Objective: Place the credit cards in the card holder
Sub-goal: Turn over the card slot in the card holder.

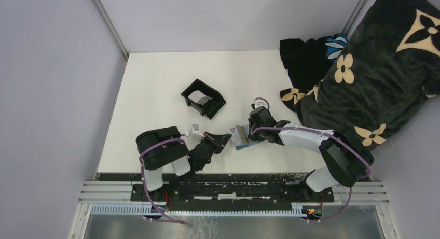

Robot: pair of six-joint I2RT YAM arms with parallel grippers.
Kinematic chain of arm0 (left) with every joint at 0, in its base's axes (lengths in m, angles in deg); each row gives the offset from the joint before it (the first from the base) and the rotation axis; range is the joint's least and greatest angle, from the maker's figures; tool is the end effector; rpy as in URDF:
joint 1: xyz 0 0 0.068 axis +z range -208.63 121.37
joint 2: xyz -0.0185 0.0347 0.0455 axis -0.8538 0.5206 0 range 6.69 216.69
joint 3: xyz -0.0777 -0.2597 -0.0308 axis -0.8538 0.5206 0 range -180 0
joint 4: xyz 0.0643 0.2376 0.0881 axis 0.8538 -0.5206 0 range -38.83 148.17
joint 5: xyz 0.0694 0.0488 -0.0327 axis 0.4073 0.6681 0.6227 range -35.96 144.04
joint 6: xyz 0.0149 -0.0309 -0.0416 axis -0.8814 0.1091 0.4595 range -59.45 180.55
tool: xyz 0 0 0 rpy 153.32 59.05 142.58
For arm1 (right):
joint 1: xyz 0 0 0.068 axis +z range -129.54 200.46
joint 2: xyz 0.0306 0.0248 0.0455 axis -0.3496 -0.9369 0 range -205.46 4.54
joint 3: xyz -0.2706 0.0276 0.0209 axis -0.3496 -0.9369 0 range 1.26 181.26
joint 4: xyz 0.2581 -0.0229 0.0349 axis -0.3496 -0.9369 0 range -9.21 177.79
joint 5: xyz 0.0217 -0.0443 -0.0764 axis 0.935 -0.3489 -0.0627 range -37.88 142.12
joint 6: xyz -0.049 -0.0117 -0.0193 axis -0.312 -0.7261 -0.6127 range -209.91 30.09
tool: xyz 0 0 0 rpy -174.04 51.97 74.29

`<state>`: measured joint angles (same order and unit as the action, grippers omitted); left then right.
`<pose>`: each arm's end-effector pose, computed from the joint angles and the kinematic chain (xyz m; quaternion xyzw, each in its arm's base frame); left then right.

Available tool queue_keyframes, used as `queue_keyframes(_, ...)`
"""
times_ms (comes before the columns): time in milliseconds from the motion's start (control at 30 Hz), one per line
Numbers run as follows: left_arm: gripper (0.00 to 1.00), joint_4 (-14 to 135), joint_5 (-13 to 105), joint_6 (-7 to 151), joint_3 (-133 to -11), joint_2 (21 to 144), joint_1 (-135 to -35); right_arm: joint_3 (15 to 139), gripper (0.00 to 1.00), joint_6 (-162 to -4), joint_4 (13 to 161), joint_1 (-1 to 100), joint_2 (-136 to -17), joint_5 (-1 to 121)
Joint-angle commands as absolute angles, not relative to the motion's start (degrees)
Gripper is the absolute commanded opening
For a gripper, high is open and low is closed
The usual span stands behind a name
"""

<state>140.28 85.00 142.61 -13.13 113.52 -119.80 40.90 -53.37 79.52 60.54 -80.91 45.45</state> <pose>0.1331 -0.2039 0.0969 -0.3013 0.7039 -0.5128 0.3884 0.2146 0.1752 0.1542 -0.0113 0.9498 0.1473 0.2758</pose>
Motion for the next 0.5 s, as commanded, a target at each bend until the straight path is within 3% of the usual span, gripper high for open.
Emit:
queue_keyframes(0,0.03,139.2,85.2,138.9,-15.0,111.7,-120.1,41.2,0.22,-54.3,77.7,60.6,-80.7,44.6)
queue_keyframes(467,0.03,130.1,86.1,136.5,-20.3,114.0,-120.9,42.6,0.22,-55.3,75.5,60.6,-78.8,41.7)
